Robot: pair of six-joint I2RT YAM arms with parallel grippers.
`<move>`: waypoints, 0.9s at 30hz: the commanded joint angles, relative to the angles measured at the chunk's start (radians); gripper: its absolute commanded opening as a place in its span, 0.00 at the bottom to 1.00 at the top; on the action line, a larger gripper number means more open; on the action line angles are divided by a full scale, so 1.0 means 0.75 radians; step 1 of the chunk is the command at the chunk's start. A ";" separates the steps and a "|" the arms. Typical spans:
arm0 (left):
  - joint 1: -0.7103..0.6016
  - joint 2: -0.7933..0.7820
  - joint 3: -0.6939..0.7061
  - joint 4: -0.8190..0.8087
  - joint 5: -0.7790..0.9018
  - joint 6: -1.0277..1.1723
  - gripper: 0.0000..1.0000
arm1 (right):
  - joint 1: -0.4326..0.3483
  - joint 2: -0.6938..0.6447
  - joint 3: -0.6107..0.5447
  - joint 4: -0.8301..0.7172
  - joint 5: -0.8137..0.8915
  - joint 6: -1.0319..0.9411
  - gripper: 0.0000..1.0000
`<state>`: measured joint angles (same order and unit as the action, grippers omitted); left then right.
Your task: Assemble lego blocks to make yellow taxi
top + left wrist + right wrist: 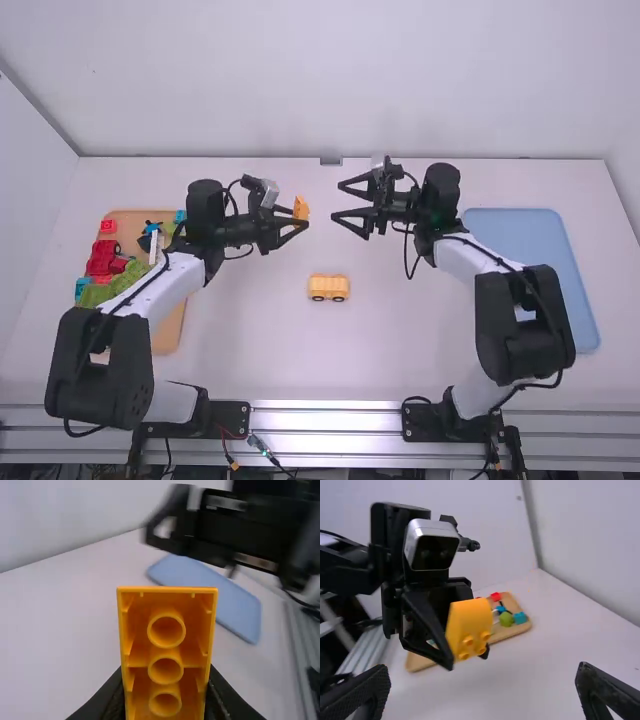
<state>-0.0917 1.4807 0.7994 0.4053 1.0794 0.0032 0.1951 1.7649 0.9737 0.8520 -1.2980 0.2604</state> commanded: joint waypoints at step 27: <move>-0.061 -0.002 -0.107 0.266 0.186 -0.080 0.11 | 0.194 0.098 0.152 0.045 -0.297 0.067 0.41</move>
<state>-0.1349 1.4811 0.7235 0.6041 1.2308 -0.0589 0.3386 1.8317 1.0557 0.8799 -1.5120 0.3077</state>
